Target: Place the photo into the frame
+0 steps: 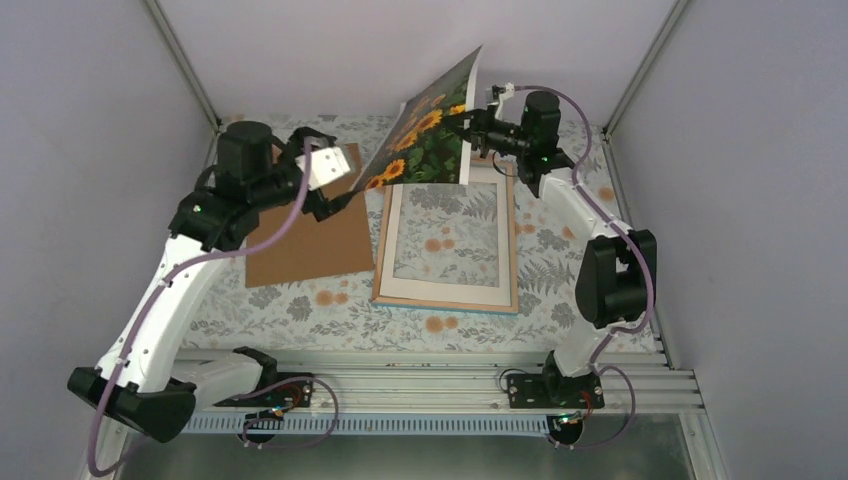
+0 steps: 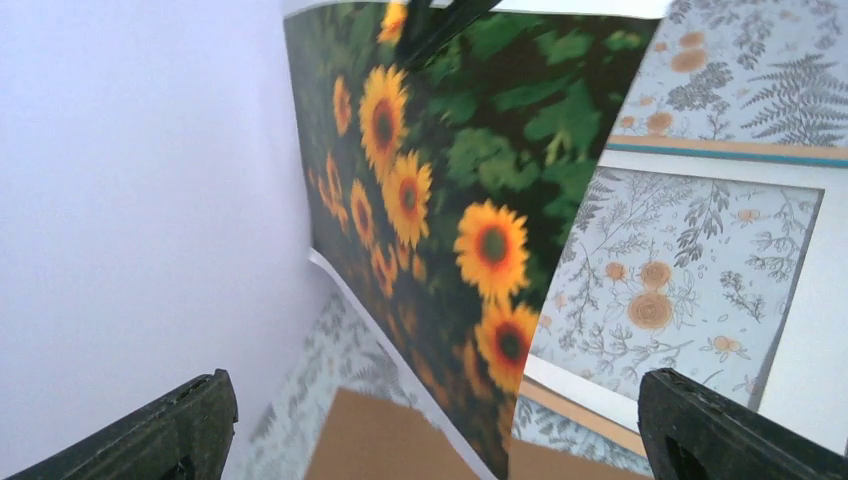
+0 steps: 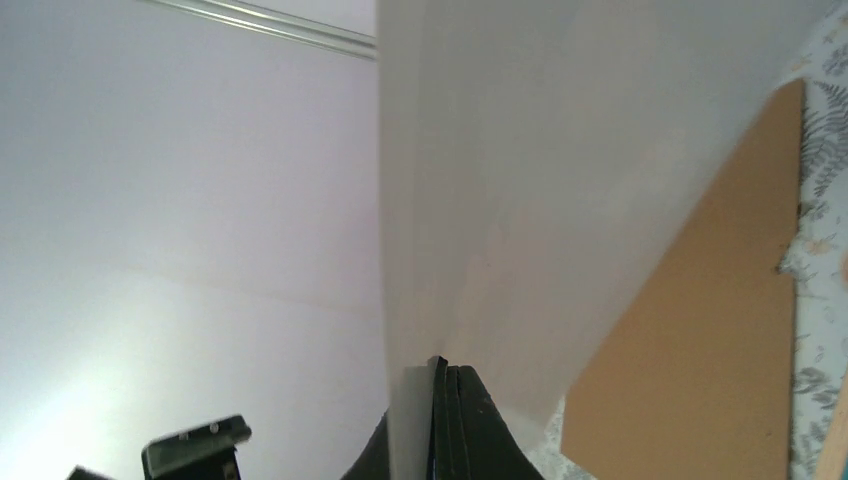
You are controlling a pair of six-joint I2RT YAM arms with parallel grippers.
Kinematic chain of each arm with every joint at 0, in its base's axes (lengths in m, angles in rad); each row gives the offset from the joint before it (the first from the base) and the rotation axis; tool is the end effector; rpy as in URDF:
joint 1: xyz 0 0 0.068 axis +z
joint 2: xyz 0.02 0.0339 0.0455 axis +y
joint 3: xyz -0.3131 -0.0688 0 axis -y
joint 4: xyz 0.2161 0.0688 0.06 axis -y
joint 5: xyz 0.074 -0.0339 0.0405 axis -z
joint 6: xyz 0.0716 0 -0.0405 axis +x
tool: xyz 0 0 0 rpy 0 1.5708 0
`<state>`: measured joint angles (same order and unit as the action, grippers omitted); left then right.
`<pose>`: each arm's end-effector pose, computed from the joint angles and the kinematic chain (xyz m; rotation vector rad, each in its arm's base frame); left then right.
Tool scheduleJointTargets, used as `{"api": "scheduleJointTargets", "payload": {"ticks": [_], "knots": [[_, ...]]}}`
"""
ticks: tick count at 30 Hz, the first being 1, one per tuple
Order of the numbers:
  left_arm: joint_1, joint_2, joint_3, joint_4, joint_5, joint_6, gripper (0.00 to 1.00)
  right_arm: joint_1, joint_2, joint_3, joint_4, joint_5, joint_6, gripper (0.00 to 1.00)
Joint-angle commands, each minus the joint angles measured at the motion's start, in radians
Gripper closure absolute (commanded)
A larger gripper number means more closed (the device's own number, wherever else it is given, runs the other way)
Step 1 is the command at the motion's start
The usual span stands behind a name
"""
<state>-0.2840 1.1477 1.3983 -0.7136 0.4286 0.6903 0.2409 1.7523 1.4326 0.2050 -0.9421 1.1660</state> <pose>0.1936 -0.0875 0.4486 1.1597 1.6212 -0.1746 0.3900 0.1555 0.3972 0.0730 2.0052 1.7632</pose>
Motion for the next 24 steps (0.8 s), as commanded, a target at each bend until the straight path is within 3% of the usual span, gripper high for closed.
{"api": "scheduleJointTargets", "payload": {"ticks": [1,6,12,14,18,24], "knots": [[-0.188,0.022,-0.039,0.049,-0.270,0.131,0.00,0.006,-0.066,-0.031,0.085,-0.036,0.118,0.97],[-0.396,0.055,-0.115,0.178,-0.513,0.208,0.00,-0.003,-0.126,-0.050,0.091,-0.029,0.139,0.97],[-0.471,0.109,-0.145,0.372,-0.711,0.228,0.02,-0.008,-0.156,-0.086,0.131,-0.044,0.201,0.97],[-0.473,0.125,-0.140,0.411,-0.729,0.220,0.13,-0.008,-0.158,-0.098,0.138,-0.049,0.204,0.97],[-0.477,0.168,-0.089,0.393,-0.723,0.189,0.44,-0.009,-0.161,-0.124,0.147,-0.060,0.214,0.97],[-0.476,0.181,-0.062,0.365,-0.705,0.157,0.79,-0.013,-0.184,-0.154,0.142,-0.077,0.201,0.97]]}}
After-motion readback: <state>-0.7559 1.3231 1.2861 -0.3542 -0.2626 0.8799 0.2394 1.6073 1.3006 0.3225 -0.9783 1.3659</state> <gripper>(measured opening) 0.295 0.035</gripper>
